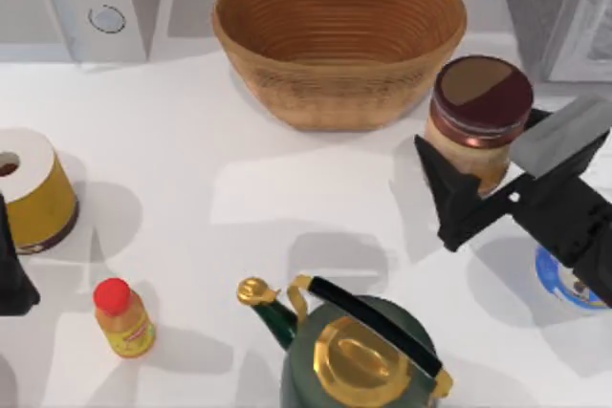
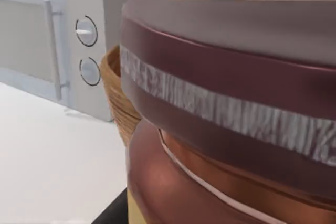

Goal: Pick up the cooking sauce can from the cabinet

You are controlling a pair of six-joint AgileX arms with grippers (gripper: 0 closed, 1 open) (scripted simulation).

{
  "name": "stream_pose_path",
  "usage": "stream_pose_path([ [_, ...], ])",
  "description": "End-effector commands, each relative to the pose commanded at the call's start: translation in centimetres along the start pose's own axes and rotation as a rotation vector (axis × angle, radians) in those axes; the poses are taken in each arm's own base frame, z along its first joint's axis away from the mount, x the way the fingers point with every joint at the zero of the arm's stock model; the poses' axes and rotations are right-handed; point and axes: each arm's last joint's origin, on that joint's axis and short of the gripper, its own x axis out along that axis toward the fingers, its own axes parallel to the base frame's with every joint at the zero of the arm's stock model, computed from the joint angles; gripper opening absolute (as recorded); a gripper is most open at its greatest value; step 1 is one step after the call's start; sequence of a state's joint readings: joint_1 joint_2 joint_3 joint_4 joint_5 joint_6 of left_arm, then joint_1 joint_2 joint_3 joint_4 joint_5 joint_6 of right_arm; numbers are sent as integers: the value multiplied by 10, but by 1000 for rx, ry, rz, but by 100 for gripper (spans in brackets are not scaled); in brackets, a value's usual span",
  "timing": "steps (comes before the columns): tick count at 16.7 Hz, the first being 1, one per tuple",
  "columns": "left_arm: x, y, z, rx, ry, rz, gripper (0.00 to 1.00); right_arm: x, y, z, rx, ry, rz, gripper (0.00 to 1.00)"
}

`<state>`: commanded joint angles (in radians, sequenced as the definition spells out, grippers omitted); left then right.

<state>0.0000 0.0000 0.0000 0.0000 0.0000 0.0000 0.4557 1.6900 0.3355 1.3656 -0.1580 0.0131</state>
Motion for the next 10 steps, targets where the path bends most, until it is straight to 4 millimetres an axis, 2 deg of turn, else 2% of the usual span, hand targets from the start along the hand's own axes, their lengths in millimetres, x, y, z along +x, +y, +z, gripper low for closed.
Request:
stream_pose_path([
  [5, 0, 0, 0, 0, 0, 0, 100, 20, 20, -43, 5, 9, 109, 0],
  [10, 0, 0, 0, 0, 0, 0, 100, 23, 25, -51, 5, 7, 131, 0],
])
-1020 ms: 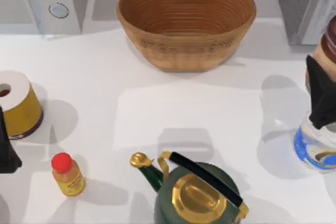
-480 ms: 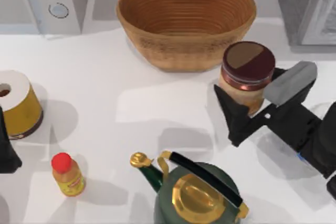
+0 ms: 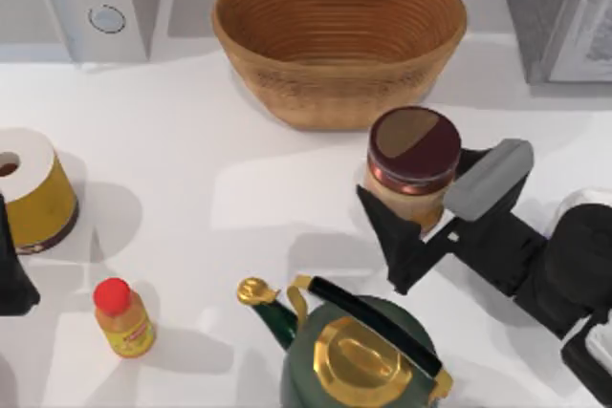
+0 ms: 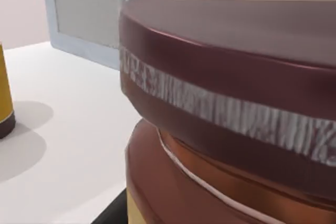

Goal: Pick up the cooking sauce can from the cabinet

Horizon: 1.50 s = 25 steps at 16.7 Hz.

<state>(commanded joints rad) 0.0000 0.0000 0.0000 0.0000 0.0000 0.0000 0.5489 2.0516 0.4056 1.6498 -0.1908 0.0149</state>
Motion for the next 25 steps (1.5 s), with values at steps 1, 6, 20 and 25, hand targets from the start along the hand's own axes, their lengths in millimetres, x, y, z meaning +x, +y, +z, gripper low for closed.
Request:
stream_pose_path([
  [1, 0, 0, 0, 0, 0, 0, 100, 0, 0, 0, 0, 0, 0, 0],
  [6, 0, 0, 0, 0, 0, 0, 100, 13, -3, -3, -1, -8, -10, 0],
  [20, 0, 0, 0, 0, 0, 0, 100, 59, 1, -26, 0, 0, 0, 15],
  [25, 0, 0, 0, 0, 0, 0, 100, 59, 1, -26, 0, 0, 0, 53],
])
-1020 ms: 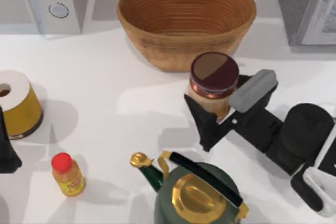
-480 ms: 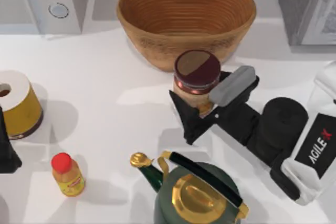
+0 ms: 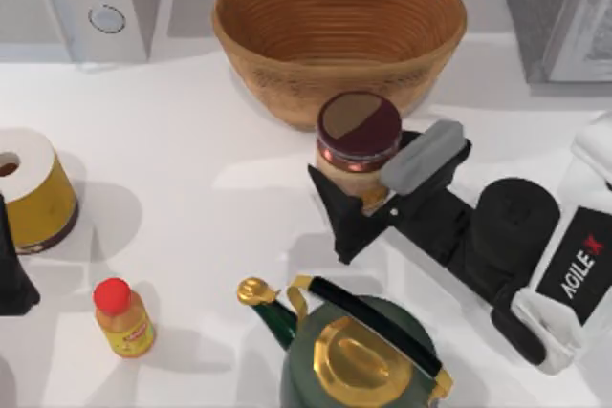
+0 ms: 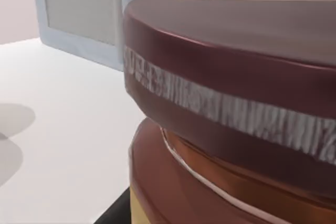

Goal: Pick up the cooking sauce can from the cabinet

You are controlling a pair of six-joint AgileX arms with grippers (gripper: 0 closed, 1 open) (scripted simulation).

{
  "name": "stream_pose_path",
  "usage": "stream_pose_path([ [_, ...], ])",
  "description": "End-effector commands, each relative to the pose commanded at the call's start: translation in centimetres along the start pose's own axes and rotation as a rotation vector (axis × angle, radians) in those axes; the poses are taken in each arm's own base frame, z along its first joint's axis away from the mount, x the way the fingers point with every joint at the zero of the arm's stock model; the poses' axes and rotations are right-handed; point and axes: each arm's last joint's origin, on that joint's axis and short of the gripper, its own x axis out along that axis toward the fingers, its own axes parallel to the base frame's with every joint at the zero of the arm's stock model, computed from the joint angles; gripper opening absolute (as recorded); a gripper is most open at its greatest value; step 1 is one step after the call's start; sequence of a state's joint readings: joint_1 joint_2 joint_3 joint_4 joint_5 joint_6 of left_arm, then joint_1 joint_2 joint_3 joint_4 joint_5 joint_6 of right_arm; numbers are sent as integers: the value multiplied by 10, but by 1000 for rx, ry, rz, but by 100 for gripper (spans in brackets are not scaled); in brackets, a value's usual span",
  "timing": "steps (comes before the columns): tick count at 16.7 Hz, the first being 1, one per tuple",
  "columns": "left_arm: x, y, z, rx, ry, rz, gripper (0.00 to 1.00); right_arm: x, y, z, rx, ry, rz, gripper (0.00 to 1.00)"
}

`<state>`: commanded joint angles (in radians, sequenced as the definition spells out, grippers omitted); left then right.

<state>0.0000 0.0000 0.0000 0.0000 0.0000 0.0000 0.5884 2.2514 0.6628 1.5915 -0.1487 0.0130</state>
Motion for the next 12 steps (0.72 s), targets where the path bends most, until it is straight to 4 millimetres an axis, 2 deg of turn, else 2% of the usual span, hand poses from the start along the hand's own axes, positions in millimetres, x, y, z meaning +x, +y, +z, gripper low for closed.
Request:
stream_pose_path([
  [6, 0, 0, 0, 0, 0, 0, 100, 0, 0, 0, 0, 0, 0, 98],
  [12, 0, 0, 0, 0, 0, 0, 100, 0, 0, 0, 0, 0, 0, 100],
])
